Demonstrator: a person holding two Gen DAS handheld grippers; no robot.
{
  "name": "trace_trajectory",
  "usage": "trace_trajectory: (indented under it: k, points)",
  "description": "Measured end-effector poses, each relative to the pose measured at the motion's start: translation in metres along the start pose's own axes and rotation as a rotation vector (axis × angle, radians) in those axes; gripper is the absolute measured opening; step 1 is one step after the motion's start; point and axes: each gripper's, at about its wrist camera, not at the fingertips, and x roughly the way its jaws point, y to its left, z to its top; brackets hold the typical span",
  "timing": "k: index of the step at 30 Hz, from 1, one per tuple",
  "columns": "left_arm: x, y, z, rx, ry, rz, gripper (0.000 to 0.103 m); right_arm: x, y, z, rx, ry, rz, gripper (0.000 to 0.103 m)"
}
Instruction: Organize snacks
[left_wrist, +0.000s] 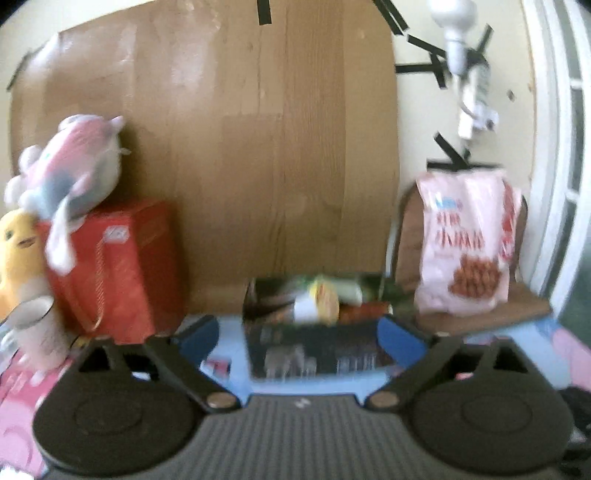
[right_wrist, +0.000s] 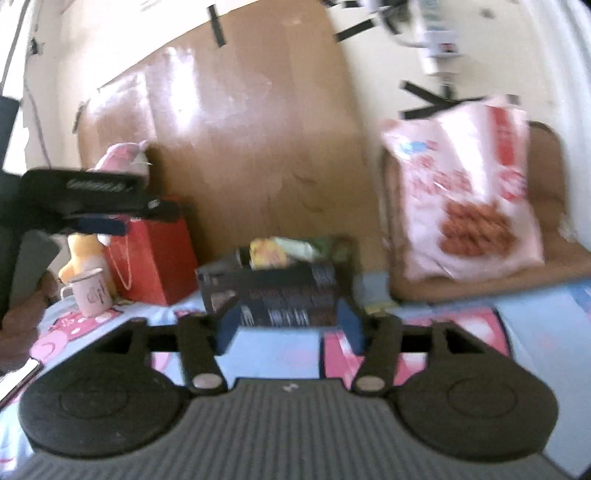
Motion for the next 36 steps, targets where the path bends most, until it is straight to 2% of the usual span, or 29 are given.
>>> trace_trajectory:
  k: [3, 6, 10, 15, 27, 31, 36]
  points:
    - [-0.029, -0.003, -0.026, 0.007, 0.010, 0.022, 0.103, -0.022, 0.006, -0.015, 0.032, 0.030, -0.023, 0.079]
    - [-0.057, -0.006, -0.046, -0.016, 0.025, 0.035, 0.103, -0.035, 0.010, -0.021, 0.071, 0.021, -0.048, 0.097]
    - [-0.081, -0.009, -0.063, -0.031, 0.067, 0.059, 0.103, -0.059, 0.015, -0.027, 0.115, 0.006, -0.077, 0.103]
    - [-0.098, -0.018, -0.079, 0.003, 0.097, 0.131, 0.103, -0.080, 0.022, -0.029, 0.195, 0.011, -0.072, 0.103]
    - [-0.118, -0.031, -0.089, 0.070, 0.078, 0.193, 0.103, -0.097, 0.039, -0.032, 0.173, 0.018, -0.033, 0.103]
    - [-0.114, -0.029, -0.091, 0.052, 0.094, 0.178, 0.103, -0.095, 0.040, -0.033, 0.172, 0.023, -0.030, 0.103]
    - [-0.106, -0.025, -0.095, 0.038, 0.111, 0.208, 0.103, -0.091, 0.037, -0.036, 0.189, 0.038, -0.027, 0.103]
